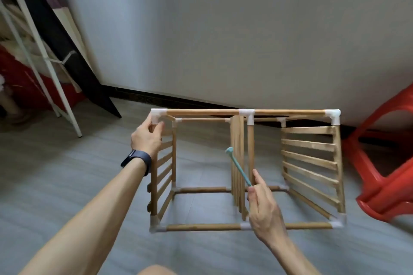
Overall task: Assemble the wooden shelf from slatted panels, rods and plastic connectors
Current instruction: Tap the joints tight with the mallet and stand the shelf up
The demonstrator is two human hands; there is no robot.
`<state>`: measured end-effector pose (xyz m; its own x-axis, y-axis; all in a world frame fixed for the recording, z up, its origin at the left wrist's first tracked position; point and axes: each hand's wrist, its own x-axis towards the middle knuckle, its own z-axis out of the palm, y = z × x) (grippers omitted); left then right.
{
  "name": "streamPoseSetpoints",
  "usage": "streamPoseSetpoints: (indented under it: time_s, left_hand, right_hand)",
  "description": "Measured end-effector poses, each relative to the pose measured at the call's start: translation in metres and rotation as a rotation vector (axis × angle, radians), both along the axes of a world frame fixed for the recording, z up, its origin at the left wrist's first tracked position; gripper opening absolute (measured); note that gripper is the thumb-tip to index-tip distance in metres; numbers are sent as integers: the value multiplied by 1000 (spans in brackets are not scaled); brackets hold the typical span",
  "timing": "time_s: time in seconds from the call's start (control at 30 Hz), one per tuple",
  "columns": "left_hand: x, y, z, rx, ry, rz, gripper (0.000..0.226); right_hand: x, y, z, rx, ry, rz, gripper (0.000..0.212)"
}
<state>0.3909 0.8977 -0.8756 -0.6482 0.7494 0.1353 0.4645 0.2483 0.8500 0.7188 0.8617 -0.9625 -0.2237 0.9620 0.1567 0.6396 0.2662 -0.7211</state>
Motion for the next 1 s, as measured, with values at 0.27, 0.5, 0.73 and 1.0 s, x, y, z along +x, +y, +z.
streamPoseSetpoints:
  time_s: [0.27, 0.5, 0.73, 1.0]
  left_hand:
    - [43, 18, 3, -438, 782, -246, 83]
    - [121, -34, -55, -630, 698, -949, 54]
    - [132, -37, -56, -493, 759, -924, 50]
    - [136, -25, -48, -607, 747, -1042, 72]
  right_hand:
    - [-1, 26, -5, -76, -208, 24, 37]
    - [-16, 49, 11, -23, -131, -34, 31]
    - [-17, 55, 20, 8, -242, -99, 39]
    - [1, 61, 40, -124, -204, 38, 36]
